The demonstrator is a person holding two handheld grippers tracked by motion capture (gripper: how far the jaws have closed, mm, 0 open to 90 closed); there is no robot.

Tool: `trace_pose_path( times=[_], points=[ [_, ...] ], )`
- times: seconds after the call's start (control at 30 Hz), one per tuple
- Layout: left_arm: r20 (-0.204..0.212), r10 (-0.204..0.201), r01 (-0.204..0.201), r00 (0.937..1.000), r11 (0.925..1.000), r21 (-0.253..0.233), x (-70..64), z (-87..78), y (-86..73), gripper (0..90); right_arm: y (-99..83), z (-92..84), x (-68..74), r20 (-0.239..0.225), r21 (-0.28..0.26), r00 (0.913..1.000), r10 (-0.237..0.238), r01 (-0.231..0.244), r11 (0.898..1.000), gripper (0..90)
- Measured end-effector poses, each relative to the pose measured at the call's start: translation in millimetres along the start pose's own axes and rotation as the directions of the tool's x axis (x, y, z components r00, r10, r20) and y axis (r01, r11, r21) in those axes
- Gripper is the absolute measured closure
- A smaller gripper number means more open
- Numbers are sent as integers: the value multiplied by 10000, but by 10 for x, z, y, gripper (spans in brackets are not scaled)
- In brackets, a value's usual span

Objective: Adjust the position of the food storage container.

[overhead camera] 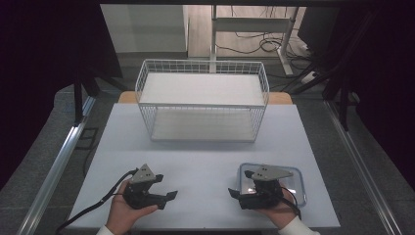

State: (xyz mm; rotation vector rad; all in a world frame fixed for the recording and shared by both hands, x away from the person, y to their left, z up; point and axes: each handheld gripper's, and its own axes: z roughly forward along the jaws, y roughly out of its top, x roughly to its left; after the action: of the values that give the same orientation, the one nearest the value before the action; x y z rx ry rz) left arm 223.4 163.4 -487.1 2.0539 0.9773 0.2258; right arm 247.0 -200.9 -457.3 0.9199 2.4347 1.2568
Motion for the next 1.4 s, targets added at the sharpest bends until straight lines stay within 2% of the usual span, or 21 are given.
trace_pose_path(
  times=[0.2, 0.37, 0.6, 0.73, 0.87, 0.93, 1.03, 1.1, 1.2, 1.27, 1.4],
  points=[
    [-223, -66, 64, 9997, 9999, -103, 22, -54, -32, 228, 21, -2, -30, 57, -21, 10000, -36, 36, 10000, 185],
    [-231, -180, 175, 9996, 9997, -187, 41, -65, -30, 229, 31, 8, -42, 29, 13, 10000, 14, -14, 10000, 188],
    [-298, -134, 130, 9995, 9998, -121, 31, -57, -38, 229, 112, -82, -117, 152, -16, 9999, 39, -39, 10000, 204],
    [-289, -253, 248, 9993, 9995, -205, 41, -59, -25, 230, 118, -164, -194, 472, 48, 9988, 162, -165, 9999, 232],
    [-321, -101, 99, 9994, 9999, -86, 62, -45, -25, 232, 84, -293, -290, 1059, 120, 9938, 351, -366, 9993, 262],
    [-370, -82, 81, 9993, 10000, -34, 59, -40, -32, 232, 69, -359, -348, 1390, 128, 9882, 639, -663, 9977, 279],
    [-405, -96, 94, 9991, 9999, -44, 55, -41, -36, 233, 35, -427, -449, 1899, 245, 9742, 1218, -1288, 9914, 301],
    [-412, -90, 86, 9991, 9999, -96, 60, -53, -32, 233, 5, -482, -508, 2178, 200, 9659, 1398, -1476, 9888, 316],
    [-430, -93, 90, 9990, 9999, -75, 72, -56, -32, 233, -43, -612, -598, 2439, 165, 9579, 1516, -1604, 9869, 362],
    [-425, -113, 112, 9990, 9999, -22, 72, -48, -34, 233, -82, -711, -666, 2696, 265, 9483, 1676, -1813, 9831, 389],
    [-399, -171, 171, 9991, 9999, 10, 62, -35, -38, 232, -190, -924, -799, 2989, 220, 9315, 2073, -2239, 9744, 516]
  ],
)
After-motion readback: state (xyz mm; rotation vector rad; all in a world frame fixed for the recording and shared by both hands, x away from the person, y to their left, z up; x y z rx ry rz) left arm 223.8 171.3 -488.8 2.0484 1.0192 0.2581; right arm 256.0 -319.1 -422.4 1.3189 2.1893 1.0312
